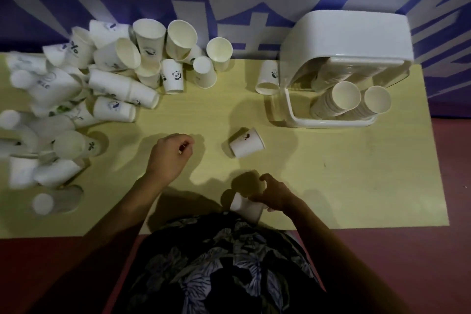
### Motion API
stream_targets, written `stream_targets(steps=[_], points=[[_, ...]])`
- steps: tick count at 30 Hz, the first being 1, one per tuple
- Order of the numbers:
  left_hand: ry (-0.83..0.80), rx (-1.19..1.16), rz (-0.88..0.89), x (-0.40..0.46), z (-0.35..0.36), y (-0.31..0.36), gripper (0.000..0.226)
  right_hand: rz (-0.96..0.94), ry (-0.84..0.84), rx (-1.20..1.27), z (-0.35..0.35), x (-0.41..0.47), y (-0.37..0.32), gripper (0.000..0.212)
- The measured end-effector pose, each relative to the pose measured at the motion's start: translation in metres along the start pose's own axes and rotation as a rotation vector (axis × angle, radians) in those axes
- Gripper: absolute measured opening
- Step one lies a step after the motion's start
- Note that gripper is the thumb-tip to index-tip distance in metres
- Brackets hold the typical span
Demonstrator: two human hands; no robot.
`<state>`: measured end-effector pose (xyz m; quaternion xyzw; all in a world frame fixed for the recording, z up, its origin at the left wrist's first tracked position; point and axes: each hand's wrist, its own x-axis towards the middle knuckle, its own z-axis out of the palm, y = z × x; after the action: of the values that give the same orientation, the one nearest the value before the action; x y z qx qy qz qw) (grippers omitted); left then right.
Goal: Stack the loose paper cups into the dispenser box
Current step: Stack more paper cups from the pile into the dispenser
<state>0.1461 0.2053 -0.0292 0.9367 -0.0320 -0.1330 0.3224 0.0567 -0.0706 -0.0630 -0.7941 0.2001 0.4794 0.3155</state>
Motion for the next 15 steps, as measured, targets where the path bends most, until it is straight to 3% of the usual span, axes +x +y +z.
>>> stream_targets(steps=[3, 7, 15], points=[[-0.027, 0.008, -0.020, -0.009, -0.003, -0.016, 0.017, 0.010, 0.094, 0.166, 0.020, -0.001, -0.003, 0.056], [-0.107, -0.025, 0.056, -0.006, 0.010, -0.001, 0.026, -0.071, 0.291, 0.169, 0.022, -0.003, -0.012, 0.041], [-0.455, 0.173, 0.400, 0.019, 0.075, 0.074, 0.063, -0.040, 0.533, 0.247, 0.004, -0.012, -0.012, 0.044]])
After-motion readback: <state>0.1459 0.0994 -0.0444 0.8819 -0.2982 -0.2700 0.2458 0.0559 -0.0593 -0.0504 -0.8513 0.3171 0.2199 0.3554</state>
